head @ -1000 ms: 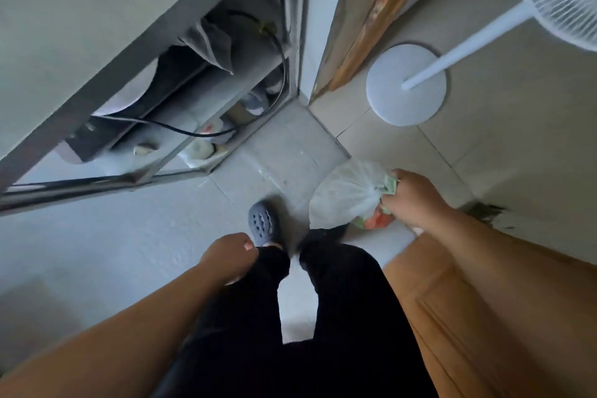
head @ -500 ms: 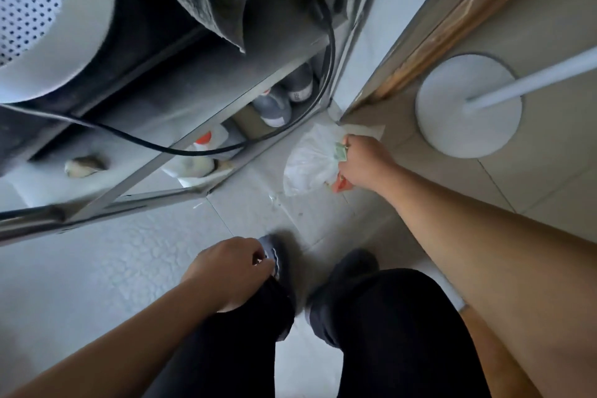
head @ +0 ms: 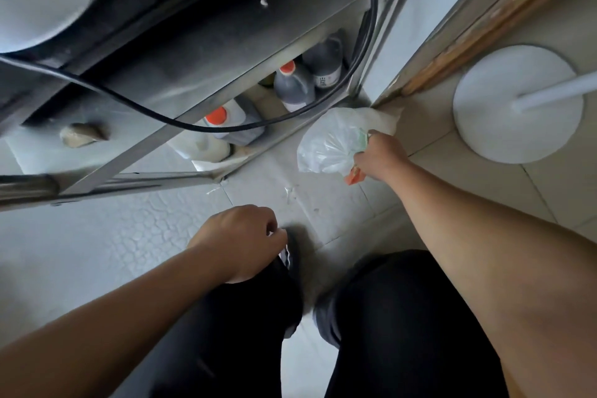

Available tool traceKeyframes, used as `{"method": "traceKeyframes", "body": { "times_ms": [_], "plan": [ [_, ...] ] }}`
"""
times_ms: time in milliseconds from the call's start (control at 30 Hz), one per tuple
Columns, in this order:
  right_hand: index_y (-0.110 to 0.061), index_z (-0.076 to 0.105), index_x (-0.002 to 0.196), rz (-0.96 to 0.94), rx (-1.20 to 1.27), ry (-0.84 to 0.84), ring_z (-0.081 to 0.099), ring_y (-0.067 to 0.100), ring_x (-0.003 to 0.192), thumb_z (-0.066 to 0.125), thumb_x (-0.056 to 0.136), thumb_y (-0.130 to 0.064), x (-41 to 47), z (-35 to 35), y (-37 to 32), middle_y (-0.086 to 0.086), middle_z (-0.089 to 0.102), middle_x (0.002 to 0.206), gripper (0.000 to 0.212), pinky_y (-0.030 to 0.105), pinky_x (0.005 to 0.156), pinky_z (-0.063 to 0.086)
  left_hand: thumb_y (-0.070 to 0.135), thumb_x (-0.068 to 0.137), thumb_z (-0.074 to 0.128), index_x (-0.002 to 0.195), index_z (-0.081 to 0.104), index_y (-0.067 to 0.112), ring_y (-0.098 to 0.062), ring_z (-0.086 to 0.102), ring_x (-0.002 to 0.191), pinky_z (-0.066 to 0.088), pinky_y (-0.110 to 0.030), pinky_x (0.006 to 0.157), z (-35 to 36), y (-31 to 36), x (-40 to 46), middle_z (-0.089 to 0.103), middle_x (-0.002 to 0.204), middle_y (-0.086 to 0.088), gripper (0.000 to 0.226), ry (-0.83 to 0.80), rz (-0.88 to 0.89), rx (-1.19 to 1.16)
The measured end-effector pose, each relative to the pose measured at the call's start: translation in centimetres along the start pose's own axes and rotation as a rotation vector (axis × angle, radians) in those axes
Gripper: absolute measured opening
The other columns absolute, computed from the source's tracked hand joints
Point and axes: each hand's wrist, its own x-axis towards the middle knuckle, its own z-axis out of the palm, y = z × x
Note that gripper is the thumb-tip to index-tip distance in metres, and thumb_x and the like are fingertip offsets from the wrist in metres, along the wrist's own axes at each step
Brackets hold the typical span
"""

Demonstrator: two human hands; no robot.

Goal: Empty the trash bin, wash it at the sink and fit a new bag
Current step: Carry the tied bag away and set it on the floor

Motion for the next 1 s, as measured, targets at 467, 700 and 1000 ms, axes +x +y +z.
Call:
{"method": "traceKeyframes", "body": {
  "times_ms": [467,700,1000],
  "plan": [
    [-0.023,0.056,0.087,-0.029,-0.192,-0.247,0.057,0.030,0.091,0.058,0.085,-0.027,-16.7,-7.4,-5.6,0.002,0.056,0.089,0.005,0.026,0.060,0.040,0.034,0.089,0.044,0.076,0.058,0.019,-0.023,0.060,0.084,0.052,-0.035,0.070,0.9,-0.2,-12.4,0.061,0.088,-0.001,0.025,-0.046,-0.169,-0.178],
    [-0.013,0.055,0.086,-0.088,-0.392,-0.455,0.056,0.027,0.088,0.054,0.093,-0.030,-33.6,-15.3,-11.2,0.007,0.058,0.092,0.019,0.032,0.069,0.042,0.034,0.094,0.048,0.090,0.061,0.020,-0.022,0.060,0.094,0.049,-0.033,0.077,-4.7,-3.5,-26.2,0.064,0.106,-0.003,0.020,-0.254,-0.102,-0.238],
    [-0.014,0.046,0.060,-0.083,-0.308,-0.418,0.039,0.021,0.060,0.055,0.085,-0.024,-45.5,-20.4,-13.5,0.008,0.039,0.063,0.028,0.032,0.060,0.028,0.028,0.095,0.048,0.097,0.065,0.009,-0.020,0.059,0.079,0.045,-0.031,0.070,-13.1,-6.9,-37.6,0.068,0.094,-0.007,0.026,-0.039,-0.314,-0.507]
  ]
}}
